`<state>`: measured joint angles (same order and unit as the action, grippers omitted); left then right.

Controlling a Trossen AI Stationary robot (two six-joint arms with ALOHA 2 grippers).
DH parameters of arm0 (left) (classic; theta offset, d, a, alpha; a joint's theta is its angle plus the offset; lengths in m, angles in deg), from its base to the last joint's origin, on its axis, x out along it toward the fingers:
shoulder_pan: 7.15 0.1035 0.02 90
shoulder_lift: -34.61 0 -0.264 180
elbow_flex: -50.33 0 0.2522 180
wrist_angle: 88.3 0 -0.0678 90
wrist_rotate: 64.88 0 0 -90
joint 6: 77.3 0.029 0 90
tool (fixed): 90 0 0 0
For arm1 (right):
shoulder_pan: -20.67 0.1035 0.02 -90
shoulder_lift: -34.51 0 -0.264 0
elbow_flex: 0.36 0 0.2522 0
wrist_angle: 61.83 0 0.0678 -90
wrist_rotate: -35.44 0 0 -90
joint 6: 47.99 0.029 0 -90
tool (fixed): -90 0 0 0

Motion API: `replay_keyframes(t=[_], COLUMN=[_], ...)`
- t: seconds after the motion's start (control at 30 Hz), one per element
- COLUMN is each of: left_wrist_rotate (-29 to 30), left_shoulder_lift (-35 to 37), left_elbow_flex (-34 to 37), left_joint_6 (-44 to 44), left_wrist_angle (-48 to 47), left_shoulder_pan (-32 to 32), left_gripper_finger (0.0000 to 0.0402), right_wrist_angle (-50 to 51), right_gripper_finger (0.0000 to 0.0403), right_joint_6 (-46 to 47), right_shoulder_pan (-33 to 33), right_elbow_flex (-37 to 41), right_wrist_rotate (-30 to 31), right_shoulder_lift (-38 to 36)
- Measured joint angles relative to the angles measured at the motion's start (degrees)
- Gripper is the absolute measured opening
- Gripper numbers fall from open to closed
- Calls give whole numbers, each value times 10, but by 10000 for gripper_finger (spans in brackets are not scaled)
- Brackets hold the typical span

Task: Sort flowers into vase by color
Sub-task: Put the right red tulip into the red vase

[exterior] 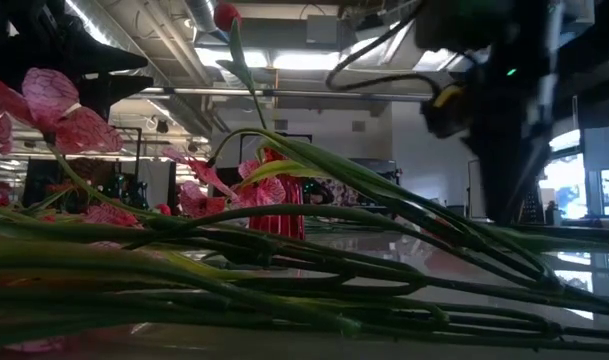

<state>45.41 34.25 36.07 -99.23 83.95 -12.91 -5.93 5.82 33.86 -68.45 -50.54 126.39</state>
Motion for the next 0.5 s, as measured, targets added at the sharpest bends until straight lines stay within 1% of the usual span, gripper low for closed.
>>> replay_keyframes(t=[0.1, 0.2, 0.3, 0.4, 0.5], left_wrist_rotate=[0, 0, 0, 0, 0], left_shoulder_lift=[0, 0, 0, 0, 0], left_elbow_flex=[0, 0, 0, 0, 0], left_joint_6=[0, 0, 0, 0, 0], left_wrist_angle=[0, 0, 0, 0, 0], left_shoulder_pan=[0, 0, 0, 0, 0], left_gripper_finger=[142, 142, 142, 142, 142], right_wrist_angle=[-36, -52, -74, -76, -79], right_gripper_finger=[221, 193, 154, 111, 58], right_joint_6=[-11, -12, -12, -27, -43], right_shoulder_pan=[-17, -30, -36, -34, -34], right_elbow_flex=[25, 53, 73, 74, 67], right_wrist_rotate=[-7, -12, -16, -1, 11], right_shoulder_lift=[0, 0, -2, -2, -1])
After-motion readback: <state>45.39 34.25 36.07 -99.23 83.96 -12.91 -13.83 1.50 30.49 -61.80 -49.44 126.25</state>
